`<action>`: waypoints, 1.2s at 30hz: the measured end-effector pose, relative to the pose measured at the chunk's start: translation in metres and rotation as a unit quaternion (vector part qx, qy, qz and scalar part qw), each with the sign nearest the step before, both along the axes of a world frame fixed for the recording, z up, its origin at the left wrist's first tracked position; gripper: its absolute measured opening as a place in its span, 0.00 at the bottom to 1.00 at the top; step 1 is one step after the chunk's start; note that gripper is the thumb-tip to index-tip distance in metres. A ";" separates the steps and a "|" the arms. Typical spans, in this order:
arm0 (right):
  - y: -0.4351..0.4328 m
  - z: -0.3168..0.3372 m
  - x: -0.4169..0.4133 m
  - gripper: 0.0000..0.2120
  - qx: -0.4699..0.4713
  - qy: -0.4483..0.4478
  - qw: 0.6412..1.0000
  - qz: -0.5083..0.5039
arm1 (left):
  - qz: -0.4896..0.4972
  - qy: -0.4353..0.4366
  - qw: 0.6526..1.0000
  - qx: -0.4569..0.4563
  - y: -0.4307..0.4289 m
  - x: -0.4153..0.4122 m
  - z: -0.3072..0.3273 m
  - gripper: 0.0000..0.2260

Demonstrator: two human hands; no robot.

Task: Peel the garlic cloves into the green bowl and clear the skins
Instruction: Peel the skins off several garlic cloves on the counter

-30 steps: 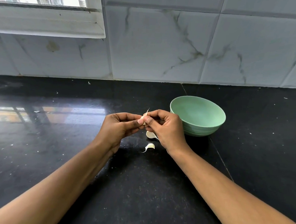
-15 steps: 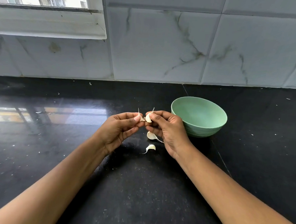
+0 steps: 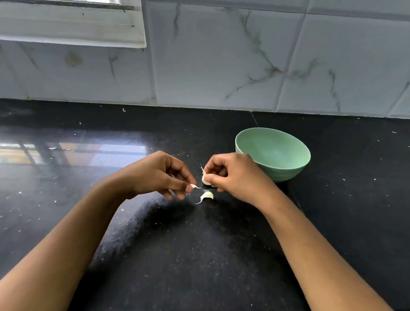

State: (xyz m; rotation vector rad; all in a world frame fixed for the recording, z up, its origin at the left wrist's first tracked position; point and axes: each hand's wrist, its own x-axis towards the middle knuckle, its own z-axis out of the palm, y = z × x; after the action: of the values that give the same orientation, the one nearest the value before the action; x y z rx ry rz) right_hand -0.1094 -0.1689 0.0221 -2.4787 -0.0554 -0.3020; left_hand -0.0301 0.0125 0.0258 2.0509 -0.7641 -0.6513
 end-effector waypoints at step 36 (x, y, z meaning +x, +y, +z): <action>0.008 -0.002 -0.001 0.04 0.298 0.112 0.948 0.015 | 0.021 -0.064 0.992 -0.108 0.002 0.005 0.002 0.08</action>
State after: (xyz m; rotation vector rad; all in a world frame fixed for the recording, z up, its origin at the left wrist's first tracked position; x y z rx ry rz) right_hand -0.1106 -0.1609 0.0197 -1.8906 0.0843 -0.0104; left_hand -0.0255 0.0146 0.0280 1.9174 -0.8257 -0.3974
